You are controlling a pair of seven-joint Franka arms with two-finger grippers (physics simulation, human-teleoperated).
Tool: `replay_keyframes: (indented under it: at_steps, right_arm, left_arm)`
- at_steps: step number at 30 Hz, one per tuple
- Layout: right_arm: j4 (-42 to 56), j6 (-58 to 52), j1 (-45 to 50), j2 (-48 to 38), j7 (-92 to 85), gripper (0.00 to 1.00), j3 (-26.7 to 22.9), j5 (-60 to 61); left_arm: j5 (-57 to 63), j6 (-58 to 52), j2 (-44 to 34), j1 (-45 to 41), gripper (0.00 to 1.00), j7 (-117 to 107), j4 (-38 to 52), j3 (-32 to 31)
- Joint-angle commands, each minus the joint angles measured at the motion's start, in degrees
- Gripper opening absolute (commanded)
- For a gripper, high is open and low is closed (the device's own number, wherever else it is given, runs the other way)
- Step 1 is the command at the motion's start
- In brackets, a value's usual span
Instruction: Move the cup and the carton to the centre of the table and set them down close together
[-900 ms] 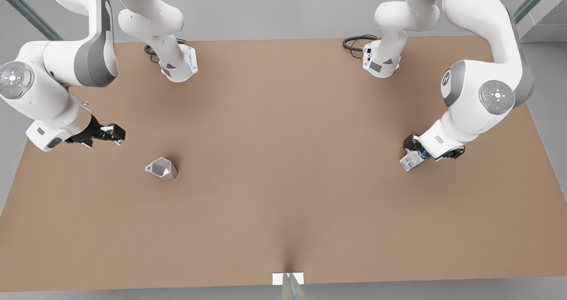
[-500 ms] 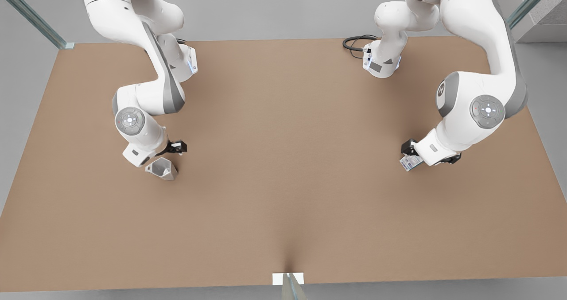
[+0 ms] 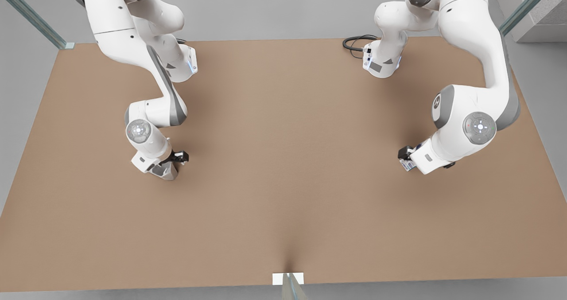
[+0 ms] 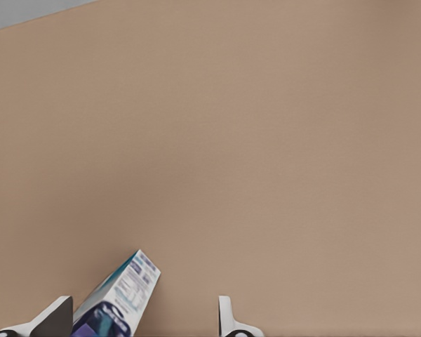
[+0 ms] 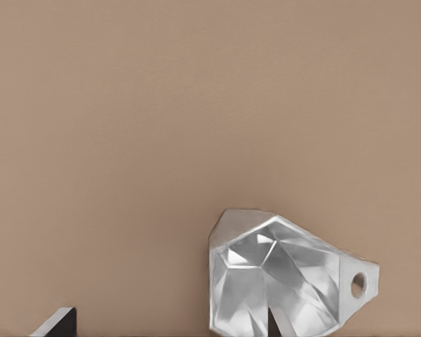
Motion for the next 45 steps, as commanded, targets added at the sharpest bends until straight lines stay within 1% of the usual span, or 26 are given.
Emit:
replay_keyframes:
  at_steps: [1, 7, 10, 12, 15, 22, 23, 24, 25, 26, 40, 45]
  right_arm:
    - [0.0, 0.5, 0.0, 0.4, 0.0, 1.0, 0.0, 0.0]
    - [-0.2, 4.4, -0.1, 3.3, 0.0, 1.0, 0.0, 0.0]
    - [-0.5, 4.5, -0.1, 3.7, 0.1, 1.0, 0.0, 0.0]
    - [-1.1, 4.5, -0.8, 3.9, 0.1, 1.0, 0.0, 0.0]
    - [-3.6, 7.4, -1.3, 4.0, 0.1, 1.0, 0.0, 0.0]
    - [-3.2, 9.0, -1.1, 6.7, 0.1, 1.0, 0.0, -0.1]
    - [-3.1, 9.0, -1.0, 6.8, 0.1, 0.98, 0.0, -0.1]
    - [-3.1, 9.0, -0.9, 6.8, 0.0, 0.74, 0.0, -0.1]
    - [-3.1, 8.9, -0.9, 6.8, -0.1, 0.46, 0.0, -0.1]
    - [-2.7, 8.7, -0.7, 6.8, 0.0, 0.21, 0.0, -0.1]
    - [-1.2, 8.3, -0.9, 7.1, -1.9, 0.21, 0.0, -0.1]
    - [0.3, 6.3, -0.9, 7.0, -2.0, 0.21, 0.0, -0.1]
  left_arm:
    - [0.0, 0.0, 0.1, 0.0, 1.0, 0.0, 0.0, 0.0]
    - [0.0, 0.0, 0.1, 0.0, 1.0, -0.1, 0.0, 0.0]
    - [0.0, 0.0, 0.1, 0.4, 1.0, -0.1, 0.0, 0.0]
    - [0.0, 0.0, 0.2, 0.7, 1.0, -0.1, 0.0, 0.0]
    - [0.0, 0.0, 0.2, 0.8, 1.0, -0.1, 0.0, 0.0]
    - [-0.1, 0.0, 0.6, 0.8, 1.0, -0.3, 0.0, 0.0]
    - [-0.1, 0.0, 0.6, 0.9, 1.0, -0.1, 0.0, 0.0]
    - [-0.1, 0.0, 0.6, 0.9, 1.0, -0.1, 0.0, 0.0]
    - [-0.2, 0.0, 0.6, 0.9, 1.0, -0.1, 0.0, 0.0]
    - [-0.3, 0.0, 0.5, 1.2, 1.0, 0.1, 0.0, 0.0]
    - [-0.3, -0.3, 0.4, 1.2, 1.0, 0.0, 0.0, -0.1]
    - [-0.3, -0.4, 0.4, 1.1, 1.0, 0.1, 0.0, -0.1]
